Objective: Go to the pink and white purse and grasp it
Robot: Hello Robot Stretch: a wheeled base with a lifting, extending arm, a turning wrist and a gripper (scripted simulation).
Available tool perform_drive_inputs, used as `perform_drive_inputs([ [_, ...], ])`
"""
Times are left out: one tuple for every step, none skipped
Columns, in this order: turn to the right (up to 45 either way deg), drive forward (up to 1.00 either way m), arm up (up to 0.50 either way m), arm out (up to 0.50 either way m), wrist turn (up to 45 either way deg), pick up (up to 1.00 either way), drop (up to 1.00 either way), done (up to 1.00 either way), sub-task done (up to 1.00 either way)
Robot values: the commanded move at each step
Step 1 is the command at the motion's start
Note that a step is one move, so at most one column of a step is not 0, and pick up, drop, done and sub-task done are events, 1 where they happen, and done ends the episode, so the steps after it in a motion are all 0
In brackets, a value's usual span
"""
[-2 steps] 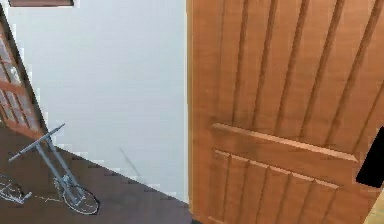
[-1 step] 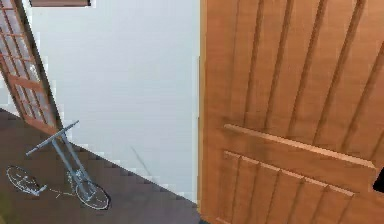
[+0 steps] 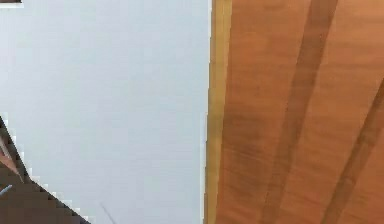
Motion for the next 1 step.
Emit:
perform_drive_inputs([
  [-45.0,0.00,0.00,0.00,0.0,0.00,0.00,0.00,0.00],
])
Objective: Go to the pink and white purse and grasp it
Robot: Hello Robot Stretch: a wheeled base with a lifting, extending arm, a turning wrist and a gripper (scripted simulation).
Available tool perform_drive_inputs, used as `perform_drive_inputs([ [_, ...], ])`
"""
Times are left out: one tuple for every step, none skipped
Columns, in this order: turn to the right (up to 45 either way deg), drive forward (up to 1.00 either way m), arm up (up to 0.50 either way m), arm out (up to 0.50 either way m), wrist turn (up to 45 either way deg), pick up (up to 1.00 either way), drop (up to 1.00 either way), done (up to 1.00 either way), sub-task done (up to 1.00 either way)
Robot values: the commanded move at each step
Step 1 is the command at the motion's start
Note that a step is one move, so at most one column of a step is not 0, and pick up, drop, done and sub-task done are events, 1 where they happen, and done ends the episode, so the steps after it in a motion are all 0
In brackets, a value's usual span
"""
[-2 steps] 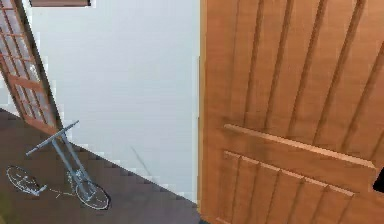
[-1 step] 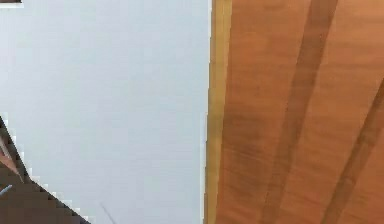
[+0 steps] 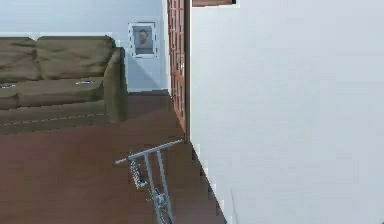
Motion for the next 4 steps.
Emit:
perform_drive_inputs([
  [-36.0,0.00,0.00,0.00,0.0,0.00,0.00,0.00,0.00],
  [0.0,0.60,0.00,0.00,0.0,0.00,0.00,0.00,0.00],
  [-45.0,0.00,0.00,0.00,0.0,0.00,0.00,0.00,0.00],
  [-15.0,0.00,0.00,0.00,0.0,0.00,0.00,0.00,0.00],
])
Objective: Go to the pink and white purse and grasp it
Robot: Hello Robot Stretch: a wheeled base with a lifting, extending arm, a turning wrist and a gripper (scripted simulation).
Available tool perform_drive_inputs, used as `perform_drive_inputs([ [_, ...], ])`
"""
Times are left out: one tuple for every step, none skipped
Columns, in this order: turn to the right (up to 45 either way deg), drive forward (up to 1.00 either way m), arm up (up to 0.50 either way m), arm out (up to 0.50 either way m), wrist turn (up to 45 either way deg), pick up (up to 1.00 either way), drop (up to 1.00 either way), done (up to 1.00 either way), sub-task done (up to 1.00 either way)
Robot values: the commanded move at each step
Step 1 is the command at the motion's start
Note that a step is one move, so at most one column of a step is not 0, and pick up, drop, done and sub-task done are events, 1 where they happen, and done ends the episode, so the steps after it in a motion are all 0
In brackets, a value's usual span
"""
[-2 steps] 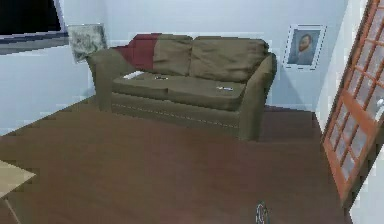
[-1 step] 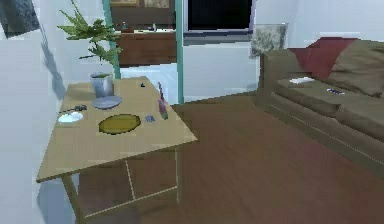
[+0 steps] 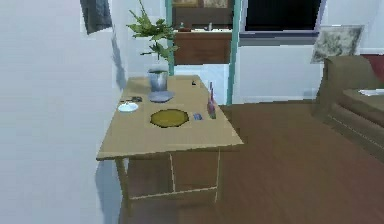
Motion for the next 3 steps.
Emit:
perform_drive_inputs([
  [0.0,0.50,0.00,0.00,0.0,0.00,0.00,0.00,0.00],
  [-45.0,0.00,0.00,0.00,0.0,0.00,0.00,0.00,0.00],
  [-33.0,0.00,0.00,0.00,0.0,0.00,0.00,0.00,0.00],
])
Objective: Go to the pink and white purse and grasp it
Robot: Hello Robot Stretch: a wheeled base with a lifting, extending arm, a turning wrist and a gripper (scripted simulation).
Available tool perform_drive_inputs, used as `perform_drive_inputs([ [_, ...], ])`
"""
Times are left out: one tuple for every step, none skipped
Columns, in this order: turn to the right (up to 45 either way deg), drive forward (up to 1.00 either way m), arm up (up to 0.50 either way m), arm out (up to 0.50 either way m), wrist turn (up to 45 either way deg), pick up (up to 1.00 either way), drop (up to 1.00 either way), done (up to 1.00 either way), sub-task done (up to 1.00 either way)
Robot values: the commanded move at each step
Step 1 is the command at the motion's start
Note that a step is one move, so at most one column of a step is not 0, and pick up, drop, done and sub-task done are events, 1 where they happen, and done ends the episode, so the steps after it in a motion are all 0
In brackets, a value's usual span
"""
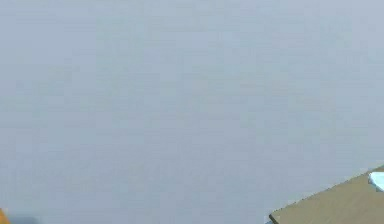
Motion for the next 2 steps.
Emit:
perform_drive_inputs([
  [36.0,0.00,0.00,0.00,0.0,0.00,0.00,0.00,0.00],
  [0.0,0.30,0.00,0.00,0.0,0.00,0.00,0.00,0.00],
])
